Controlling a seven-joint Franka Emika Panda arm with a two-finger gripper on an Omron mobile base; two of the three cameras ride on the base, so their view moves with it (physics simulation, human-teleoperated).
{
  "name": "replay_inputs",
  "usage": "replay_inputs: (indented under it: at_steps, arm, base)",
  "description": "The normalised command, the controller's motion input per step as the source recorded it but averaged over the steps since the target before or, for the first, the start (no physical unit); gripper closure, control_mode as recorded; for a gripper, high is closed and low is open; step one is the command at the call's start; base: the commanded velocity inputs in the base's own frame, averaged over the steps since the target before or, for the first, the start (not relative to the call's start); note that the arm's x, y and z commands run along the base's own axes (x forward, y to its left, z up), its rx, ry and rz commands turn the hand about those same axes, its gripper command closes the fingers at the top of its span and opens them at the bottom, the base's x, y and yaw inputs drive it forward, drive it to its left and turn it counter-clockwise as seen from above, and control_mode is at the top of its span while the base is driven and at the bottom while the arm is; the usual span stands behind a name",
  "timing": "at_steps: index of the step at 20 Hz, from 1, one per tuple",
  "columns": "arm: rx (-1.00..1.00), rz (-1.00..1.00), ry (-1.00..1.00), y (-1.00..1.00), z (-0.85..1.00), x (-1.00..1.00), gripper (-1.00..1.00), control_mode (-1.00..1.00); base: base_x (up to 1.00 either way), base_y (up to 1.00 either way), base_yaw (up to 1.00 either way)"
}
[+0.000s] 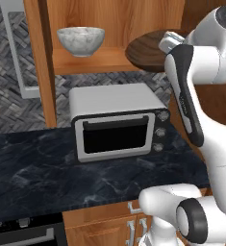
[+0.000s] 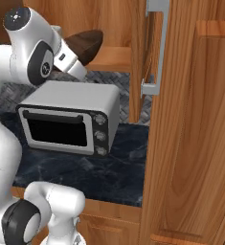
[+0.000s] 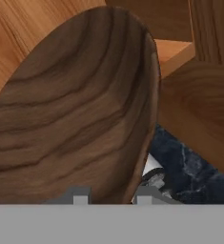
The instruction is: Pick up the bowls from the cabinet and place each bowl in front of a stool on the dining counter.
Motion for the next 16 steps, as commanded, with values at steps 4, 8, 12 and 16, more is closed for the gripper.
replay_inputs:
  at_steps: [4, 8, 12, 16]
  arm:
    - [0.00, 0.00, -0.02, 0.00, 0.00, -0.69, 1.00, -1.00]
    - [0.00, 0.00, 0.00, 0.00, 0.00, -0.18, 1.00, 1.00]
    - [0.00, 0.00, 0.00, 0.00, 0.00, 0.00, 1.00, 1.00]
    - [0.00, 0.00, 0.00, 0.00, 0.00, 0.00, 1.00, 1.00]
  base:
    - [0.00, 0.00, 0.00]
    - [-0.58, 0.00, 0.00]
    - [-0.80, 0.00, 0.00]
    - [-0.88, 0.00, 0.00]
